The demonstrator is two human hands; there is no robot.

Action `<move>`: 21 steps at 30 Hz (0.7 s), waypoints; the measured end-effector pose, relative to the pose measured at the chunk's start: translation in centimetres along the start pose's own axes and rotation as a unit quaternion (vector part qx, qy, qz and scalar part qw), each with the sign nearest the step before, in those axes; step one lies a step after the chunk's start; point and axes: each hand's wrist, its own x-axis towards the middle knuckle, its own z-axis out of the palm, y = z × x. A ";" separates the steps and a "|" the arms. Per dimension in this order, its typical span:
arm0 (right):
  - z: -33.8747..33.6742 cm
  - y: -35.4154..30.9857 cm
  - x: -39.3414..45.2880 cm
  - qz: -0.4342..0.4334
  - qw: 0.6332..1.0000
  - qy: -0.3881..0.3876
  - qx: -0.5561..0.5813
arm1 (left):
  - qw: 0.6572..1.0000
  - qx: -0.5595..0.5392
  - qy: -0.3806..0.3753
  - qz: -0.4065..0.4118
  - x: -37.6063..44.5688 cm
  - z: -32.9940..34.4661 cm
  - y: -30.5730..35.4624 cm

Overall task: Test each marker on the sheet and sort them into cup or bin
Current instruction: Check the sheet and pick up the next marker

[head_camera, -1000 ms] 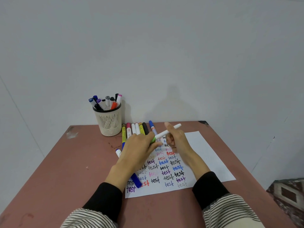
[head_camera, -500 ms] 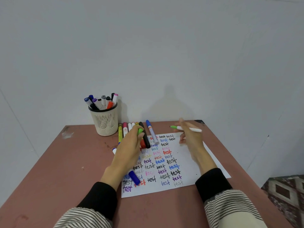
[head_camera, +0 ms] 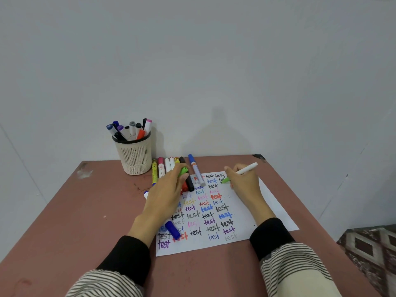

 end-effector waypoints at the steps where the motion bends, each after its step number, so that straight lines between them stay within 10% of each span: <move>1: 0.1 0.0 -0.1 -0.004 1.000 -0.004 -0.008 | 1.000 0.002 -0.002 -0.003 -0.1 0.0 0.0; 21: 0.6 0.4 -0.1 -0.001 0.999 -0.039 -0.033 | 0.999 0.030 -0.024 -0.020 0.0 0.0 -0.1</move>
